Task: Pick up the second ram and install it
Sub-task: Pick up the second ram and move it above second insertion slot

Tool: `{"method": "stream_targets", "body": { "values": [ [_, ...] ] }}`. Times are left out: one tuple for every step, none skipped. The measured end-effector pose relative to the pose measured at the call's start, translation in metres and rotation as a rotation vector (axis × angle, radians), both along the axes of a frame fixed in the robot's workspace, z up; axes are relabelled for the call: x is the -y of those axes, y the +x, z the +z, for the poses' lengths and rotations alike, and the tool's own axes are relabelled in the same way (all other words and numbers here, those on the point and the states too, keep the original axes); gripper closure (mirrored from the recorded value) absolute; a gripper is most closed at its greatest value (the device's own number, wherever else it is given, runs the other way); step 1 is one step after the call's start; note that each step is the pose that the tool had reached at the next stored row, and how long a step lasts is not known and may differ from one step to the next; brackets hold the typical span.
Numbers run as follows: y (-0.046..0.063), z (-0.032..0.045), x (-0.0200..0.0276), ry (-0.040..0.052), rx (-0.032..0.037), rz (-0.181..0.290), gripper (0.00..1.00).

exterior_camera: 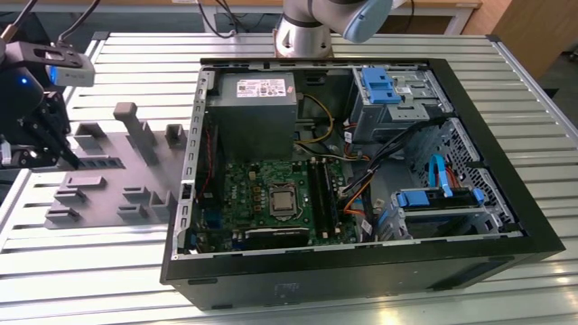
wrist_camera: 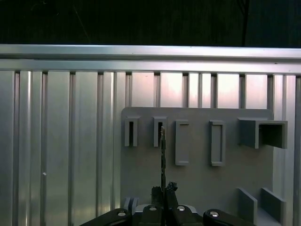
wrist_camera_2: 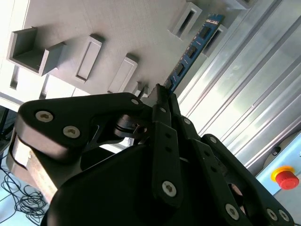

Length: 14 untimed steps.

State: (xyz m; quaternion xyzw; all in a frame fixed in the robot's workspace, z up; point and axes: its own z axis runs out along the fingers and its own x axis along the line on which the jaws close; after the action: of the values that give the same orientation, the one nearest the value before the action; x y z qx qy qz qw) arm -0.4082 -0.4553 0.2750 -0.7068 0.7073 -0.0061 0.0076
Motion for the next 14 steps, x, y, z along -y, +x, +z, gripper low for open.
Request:
{"method": "stream_targets", "body": {
  "values": [
    [0.0,0.0006,0.0,0.0,0.0,0.0,0.86],
    [0.0,0.0013,0.0,0.0001,0.0001,0.0,0.86],
    [0.0,0.0021,0.0,0.0001,0.0,0.0,0.86],
    [0.0,0.0028,0.0,0.0001,0.0001,0.0,0.86],
    [0.0,0.0037,0.0,0.0001,0.0001,0.0,0.86],
    [0.0,0.0045,0.0,0.0,0.0001,0.0,0.86],
    [0.0,0.0053,0.0,0.0,0.0,0.0,0.86],
    [0.0,0.0062,0.0,0.0,0.0,0.0,0.86],
    [0.0,0.0071,0.0,0.0,0.0,0.0,0.86],
    [0.0,0.0081,0.0,0.0,0.0,0.0,0.86],
    [0.0,0.0091,0.0,0.0,0.0,0.0,0.86],
    [0.0,0.01,0.0,0.0,0.0,0.0,0.86],
    [0.0,0.0111,0.0,0.0,0.0,0.0,0.86],
    [0.0,0.0121,0.0,0.0,0.0001,0.0,0.86]
  ]
}}
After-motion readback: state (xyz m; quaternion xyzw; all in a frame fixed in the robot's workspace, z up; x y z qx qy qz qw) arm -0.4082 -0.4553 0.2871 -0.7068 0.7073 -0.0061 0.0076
